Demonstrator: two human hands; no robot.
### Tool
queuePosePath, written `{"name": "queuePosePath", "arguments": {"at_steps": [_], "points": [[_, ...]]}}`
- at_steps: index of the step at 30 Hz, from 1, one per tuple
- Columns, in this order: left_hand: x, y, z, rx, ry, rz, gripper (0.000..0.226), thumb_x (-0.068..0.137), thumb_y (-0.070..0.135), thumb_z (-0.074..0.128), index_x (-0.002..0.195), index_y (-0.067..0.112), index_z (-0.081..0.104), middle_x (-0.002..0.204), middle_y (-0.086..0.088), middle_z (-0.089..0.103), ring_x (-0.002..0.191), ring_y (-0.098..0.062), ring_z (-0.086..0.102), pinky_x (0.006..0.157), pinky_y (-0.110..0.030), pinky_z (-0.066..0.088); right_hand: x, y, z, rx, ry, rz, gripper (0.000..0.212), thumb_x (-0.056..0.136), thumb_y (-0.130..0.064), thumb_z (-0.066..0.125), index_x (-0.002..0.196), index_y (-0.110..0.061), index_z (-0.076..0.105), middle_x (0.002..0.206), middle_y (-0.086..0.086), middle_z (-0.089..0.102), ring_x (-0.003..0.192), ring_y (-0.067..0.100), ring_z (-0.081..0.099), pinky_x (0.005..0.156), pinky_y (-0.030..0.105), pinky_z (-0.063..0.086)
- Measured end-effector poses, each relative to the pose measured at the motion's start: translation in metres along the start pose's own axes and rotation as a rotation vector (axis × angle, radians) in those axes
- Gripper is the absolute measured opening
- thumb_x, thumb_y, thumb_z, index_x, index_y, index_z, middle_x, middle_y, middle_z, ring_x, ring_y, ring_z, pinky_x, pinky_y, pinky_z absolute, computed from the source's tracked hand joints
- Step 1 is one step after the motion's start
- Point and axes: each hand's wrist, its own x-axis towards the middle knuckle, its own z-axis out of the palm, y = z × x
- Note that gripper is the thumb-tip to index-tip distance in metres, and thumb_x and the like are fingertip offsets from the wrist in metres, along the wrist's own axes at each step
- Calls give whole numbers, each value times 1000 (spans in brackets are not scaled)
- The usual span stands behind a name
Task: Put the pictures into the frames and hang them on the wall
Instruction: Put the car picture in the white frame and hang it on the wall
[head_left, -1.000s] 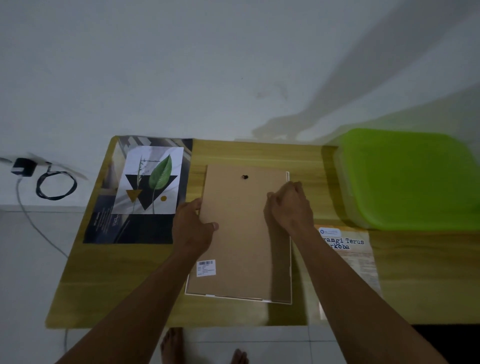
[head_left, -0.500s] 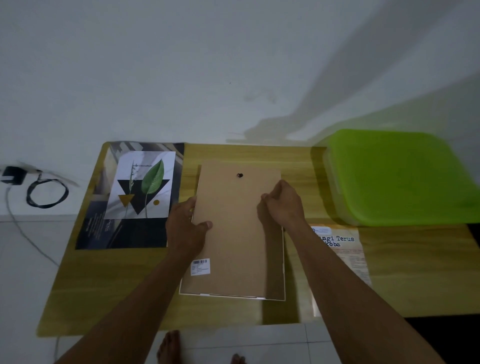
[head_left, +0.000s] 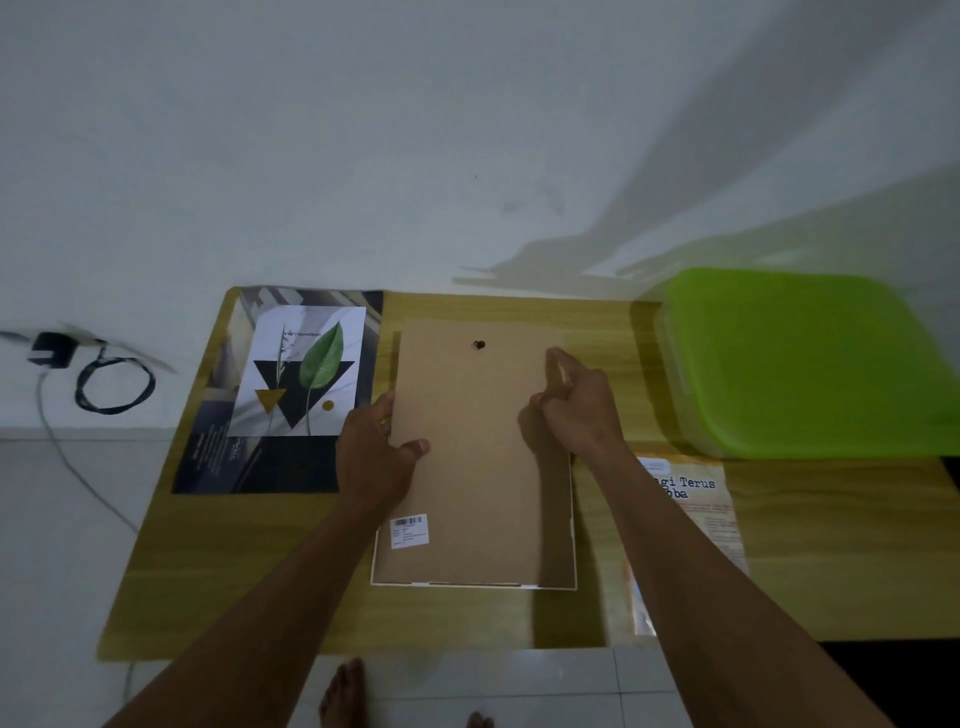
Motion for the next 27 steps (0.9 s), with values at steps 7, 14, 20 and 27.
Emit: {"name": "queuePosePath", "arguments": {"at_steps": [7, 14, 20, 27], "points": [[-2, -3, -7, -15, 5, -7, 70, 72, 15, 82, 135, 10, 52, 118, -11, 63, 105, -29, 60, 90, -39, 50, -20, -10, -13, 240, -44, 23, 57, 82, 5, 69, 134, -10, 54, 78, -5, 56, 75, 10, 57, 70, 20, 48], [-3, -8, -11, -58, -22, -6, 72, 72, 13, 82, 137, 9, 51, 118, -12, 61, 103, -27, 59, 88, -36, 50, -36, 1, -18, 326, -218, -7, 84, 83, 22, 51, 152, -22, 33, 81, 5, 70, 73, 10, 62, 71, 17, 50], [-4, -9, -16, -111, -71, 38, 67, 75, 8, 79, 136, 11, 52, 118, -10, 66, 92, -18, 60, 74, -23, 48, -41, 11, -14, 284, -117, -30, 76, 84, 19, 54, 149, -19, 40, 76, -1, 51, 67, 5, 52, 68, 15, 47], [1, -16, -19, -121, -91, 24, 87, 70, 12, 84, 145, 15, 40, 123, -10, 63, 99, -26, 63, 86, -42, 55, -44, 15, -11, 276, -90, -64, 71, 87, 9, 61, 145, -27, 46, 84, -3, 54, 78, 9, 57, 86, 36, 53]]}}
